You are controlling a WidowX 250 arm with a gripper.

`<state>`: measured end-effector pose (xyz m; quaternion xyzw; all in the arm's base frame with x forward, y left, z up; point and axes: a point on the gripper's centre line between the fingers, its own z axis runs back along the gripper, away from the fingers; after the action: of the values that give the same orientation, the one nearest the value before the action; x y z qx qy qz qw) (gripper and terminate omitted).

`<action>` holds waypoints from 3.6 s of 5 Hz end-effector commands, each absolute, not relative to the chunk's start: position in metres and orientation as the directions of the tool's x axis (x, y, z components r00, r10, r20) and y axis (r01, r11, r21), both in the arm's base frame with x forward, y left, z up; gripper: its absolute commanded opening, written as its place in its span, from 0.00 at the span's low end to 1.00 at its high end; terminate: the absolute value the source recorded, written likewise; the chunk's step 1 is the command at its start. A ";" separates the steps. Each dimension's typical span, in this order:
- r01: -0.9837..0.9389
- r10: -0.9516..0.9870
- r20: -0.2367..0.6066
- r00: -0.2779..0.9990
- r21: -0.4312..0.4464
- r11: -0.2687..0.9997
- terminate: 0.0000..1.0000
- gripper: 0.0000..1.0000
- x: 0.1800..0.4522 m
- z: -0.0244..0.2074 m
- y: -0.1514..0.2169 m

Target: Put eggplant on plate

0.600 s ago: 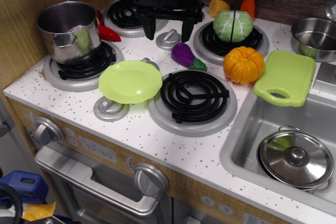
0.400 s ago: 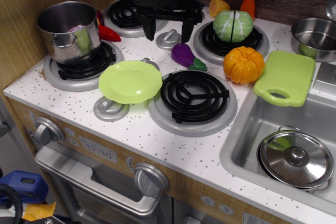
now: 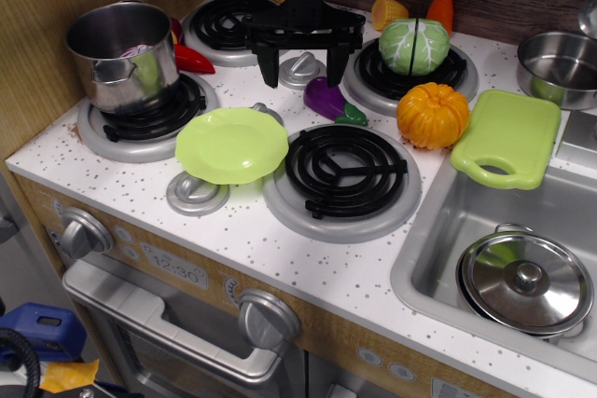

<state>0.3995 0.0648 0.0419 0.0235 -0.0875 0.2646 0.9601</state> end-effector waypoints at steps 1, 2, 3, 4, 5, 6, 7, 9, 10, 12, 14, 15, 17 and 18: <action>-0.533 0.521 0.275 0.808 -0.035 0.846 0.00 1.00 0.411 0.056 0.064; -0.488 0.474 0.313 0.823 -0.040 0.872 0.00 1.00 0.415 0.048 0.066; -0.463 0.455 0.329 0.828 -0.057 0.885 0.00 1.00 0.424 0.042 0.066; -0.451 0.447 0.345 0.826 -0.072 0.889 0.00 1.00 0.429 0.036 0.062; -0.460 0.461 0.345 0.817 -0.091 0.883 0.00 1.00 0.430 0.029 0.061; -0.462 0.470 0.350 0.811 -0.111 0.880 0.00 1.00 0.432 0.021 0.063; -0.468 0.484 0.343 0.805 -0.135 0.873 0.00 1.00 0.434 0.012 0.065; -0.457 0.462 0.310 0.831 -0.093 0.884 0.00 0.00 0.432 0.027 0.071; -0.449 0.441 0.269 0.856 -0.034 0.893 0.00 0.00 0.432 0.053 0.079; -0.482 0.448 0.281 0.849 0.063 0.874 0.00 0.00 0.413 0.086 0.092; -0.527 0.484 0.293 0.825 0.089 0.845 0.00 0.00 0.381 0.100 0.098; -0.545 0.502 0.291 0.814 0.085 0.834 0.00 0.00 0.367 0.099 0.099; -0.544 0.506 0.281 0.815 0.075 0.835 0.00 0.00 0.341 0.087 0.115; -0.536 0.511 0.262 0.818 0.026 0.844 0.00 1.00 0.333 0.073 0.121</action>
<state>0.3219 0.1135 0.0382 0.0432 -0.0850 0.2763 0.9563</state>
